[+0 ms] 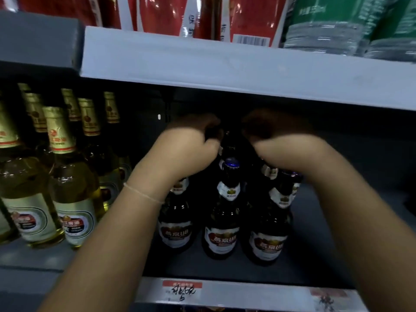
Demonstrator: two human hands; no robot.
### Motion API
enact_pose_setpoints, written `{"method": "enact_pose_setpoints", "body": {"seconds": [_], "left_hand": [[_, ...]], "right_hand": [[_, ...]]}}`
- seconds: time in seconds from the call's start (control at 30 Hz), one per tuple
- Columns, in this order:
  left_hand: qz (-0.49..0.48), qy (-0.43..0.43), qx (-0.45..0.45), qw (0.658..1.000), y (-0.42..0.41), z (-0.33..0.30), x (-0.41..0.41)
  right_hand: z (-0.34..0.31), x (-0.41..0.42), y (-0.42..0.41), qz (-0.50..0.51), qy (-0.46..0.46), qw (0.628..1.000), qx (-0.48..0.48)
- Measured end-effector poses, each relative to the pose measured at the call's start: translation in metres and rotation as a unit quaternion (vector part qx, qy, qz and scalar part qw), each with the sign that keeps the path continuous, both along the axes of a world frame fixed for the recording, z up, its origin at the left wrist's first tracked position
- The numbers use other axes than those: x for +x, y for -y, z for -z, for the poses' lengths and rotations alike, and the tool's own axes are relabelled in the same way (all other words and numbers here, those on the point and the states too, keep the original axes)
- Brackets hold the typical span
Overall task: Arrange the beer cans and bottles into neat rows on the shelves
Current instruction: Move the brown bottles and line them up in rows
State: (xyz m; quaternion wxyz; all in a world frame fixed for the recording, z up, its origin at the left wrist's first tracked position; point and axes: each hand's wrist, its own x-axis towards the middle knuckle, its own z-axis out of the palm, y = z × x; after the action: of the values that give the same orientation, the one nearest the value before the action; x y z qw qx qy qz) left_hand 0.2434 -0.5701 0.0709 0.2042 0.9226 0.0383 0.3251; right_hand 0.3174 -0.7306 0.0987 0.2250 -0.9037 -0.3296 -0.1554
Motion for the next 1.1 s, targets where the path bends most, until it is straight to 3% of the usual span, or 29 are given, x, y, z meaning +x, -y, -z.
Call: {"method": "enact_pose_setpoints", "body": {"seconds": [0.13, 0.23, 0.37, 0.5, 0.6, 0.8, 1.1], "left_hand": [[-0.017, -0.146, 0.022, 0.989, 0.017, -0.020, 0.032], [-0.038, -0.201, 0.060, 0.977, 0.022, -0.023, 0.058], [-0.009, -0.261, -0.056, 0.964, 0.018, -0.016, 0.083], [0.017, -0.278, -0.095, 0.956, 0.019, -0.012, 0.081], [0.016, -0.285, -0.072, 0.956, 0.017, -0.004, 0.083], [0.001, -0.244, -0.041, 0.969, 0.011, 0.003, 0.090], [0.024, -0.237, -0.087, 0.967, 0.013, 0.005, 0.098]], "right_hand": [[-0.012, 0.061, -0.018, -0.060, -0.026, 0.990, -0.126], [-0.014, 0.082, -0.031, -0.047, -0.085, 0.985, -0.140], [-0.008, 0.102, -0.037, -0.091, -0.103, 0.983, -0.120], [-0.005, 0.104, -0.049, -0.119, -0.138, 0.974, -0.134], [-0.004, 0.108, -0.068, -0.126, -0.152, 0.958, -0.207], [0.003, 0.124, -0.073, -0.134, -0.054, 0.963, -0.229], [0.008, 0.138, -0.072, -0.120, -0.050, 0.964, -0.231]]}}
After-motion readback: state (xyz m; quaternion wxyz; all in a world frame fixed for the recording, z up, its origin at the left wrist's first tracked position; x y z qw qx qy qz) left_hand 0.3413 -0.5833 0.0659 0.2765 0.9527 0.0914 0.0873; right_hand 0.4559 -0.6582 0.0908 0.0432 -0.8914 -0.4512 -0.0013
